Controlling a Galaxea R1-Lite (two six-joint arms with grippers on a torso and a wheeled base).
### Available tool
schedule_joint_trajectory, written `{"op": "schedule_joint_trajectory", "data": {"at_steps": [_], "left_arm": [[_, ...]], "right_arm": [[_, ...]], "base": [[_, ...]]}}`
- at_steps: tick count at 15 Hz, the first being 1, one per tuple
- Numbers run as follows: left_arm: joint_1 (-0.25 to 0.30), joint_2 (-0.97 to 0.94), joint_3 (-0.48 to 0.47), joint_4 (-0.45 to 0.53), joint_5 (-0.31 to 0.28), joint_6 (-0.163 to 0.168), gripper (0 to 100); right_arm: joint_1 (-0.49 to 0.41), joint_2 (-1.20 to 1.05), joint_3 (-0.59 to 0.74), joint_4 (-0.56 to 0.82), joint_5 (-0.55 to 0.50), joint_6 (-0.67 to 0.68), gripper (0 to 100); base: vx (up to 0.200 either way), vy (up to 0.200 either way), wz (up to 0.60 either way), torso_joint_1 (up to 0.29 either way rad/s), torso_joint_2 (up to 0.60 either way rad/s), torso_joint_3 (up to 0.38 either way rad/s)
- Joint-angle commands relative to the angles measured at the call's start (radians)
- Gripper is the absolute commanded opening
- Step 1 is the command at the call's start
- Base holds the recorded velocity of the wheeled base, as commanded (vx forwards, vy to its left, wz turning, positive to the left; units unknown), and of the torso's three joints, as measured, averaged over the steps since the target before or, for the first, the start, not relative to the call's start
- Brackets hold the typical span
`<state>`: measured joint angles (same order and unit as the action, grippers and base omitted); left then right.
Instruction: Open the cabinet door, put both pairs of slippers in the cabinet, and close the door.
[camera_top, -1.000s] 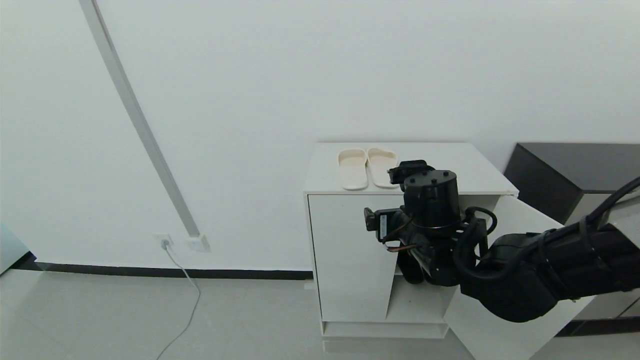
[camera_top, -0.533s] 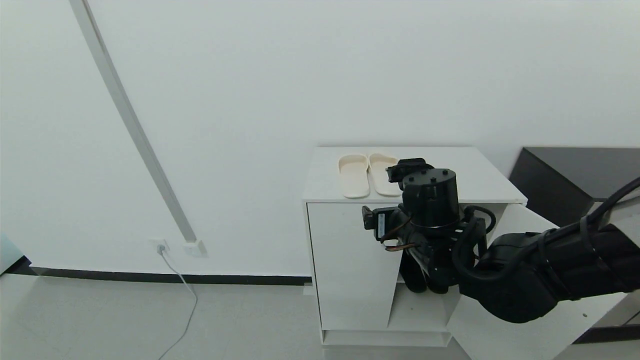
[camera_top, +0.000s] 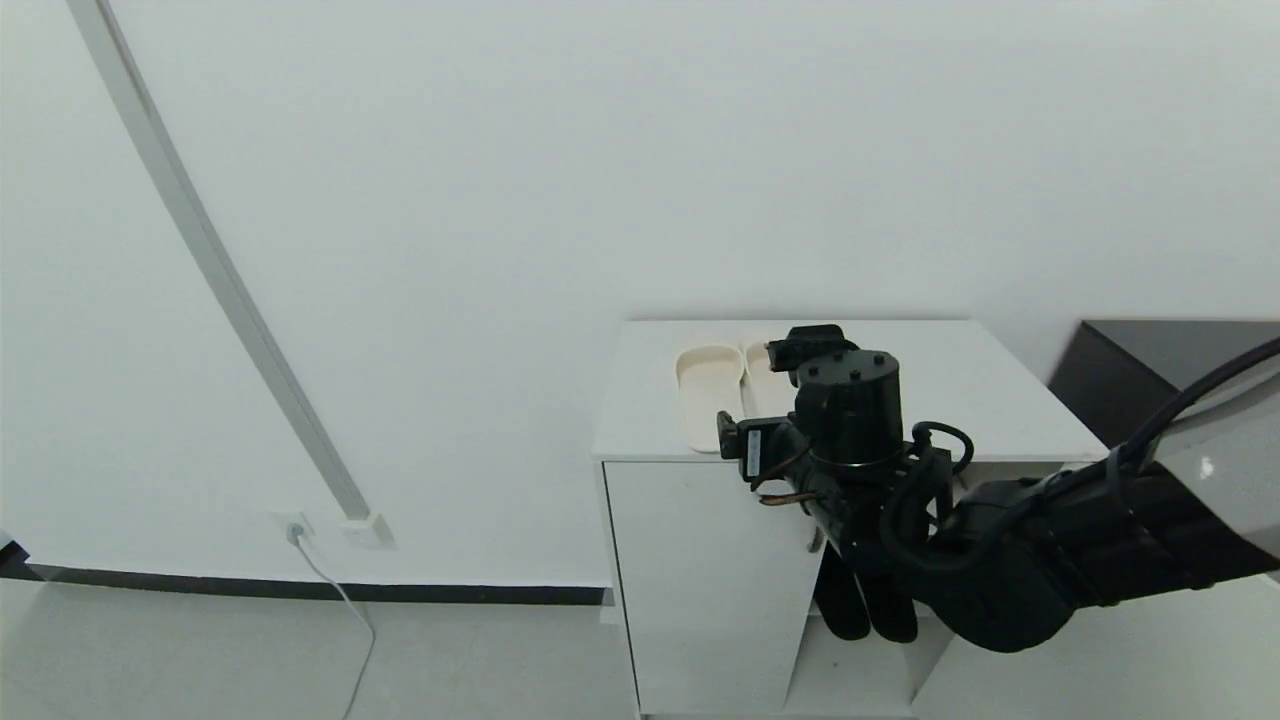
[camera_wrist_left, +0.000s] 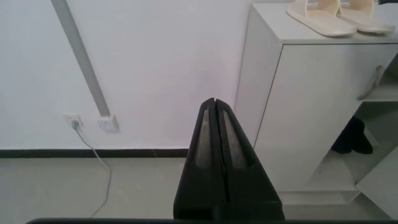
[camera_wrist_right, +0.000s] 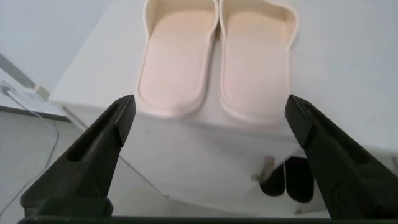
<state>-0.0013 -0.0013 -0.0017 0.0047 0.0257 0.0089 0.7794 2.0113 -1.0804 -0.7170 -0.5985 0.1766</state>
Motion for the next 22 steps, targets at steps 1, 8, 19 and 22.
{"op": "schedule_joint_trajectory", "data": {"at_steps": [1,8,19,22], "left_arm": [[0.001,0.001,0.002,0.0,0.0,0.0,0],[0.001,0.001,0.002,0.0,0.002,-0.001,0],[0.0,0.001,0.002,0.0,0.002,-0.003,0],[0.0,0.001,0.002,0.0,0.002,-0.003,0]], "right_arm": [[-0.002,0.055,-0.003,-0.019,0.003,-0.003,100],[-0.065,0.165,-0.124,-0.021,0.011,-0.005,100],[-0.117,0.333,-0.395,0.047,0.034,-0.035,100],[-0.117,0.346,-0.434,0.057,0.034,-0.04,0]], "base": [[0.2,0.0,0.0,-0.007,0.01,0.002],[0.057,0.0,0.0,0.001,0.0,-0.001],[0.0,0.0,0.0,0.0,0.0,0.0],[0.0,0.0,0.0,0.0,0.0,0.0]]}}
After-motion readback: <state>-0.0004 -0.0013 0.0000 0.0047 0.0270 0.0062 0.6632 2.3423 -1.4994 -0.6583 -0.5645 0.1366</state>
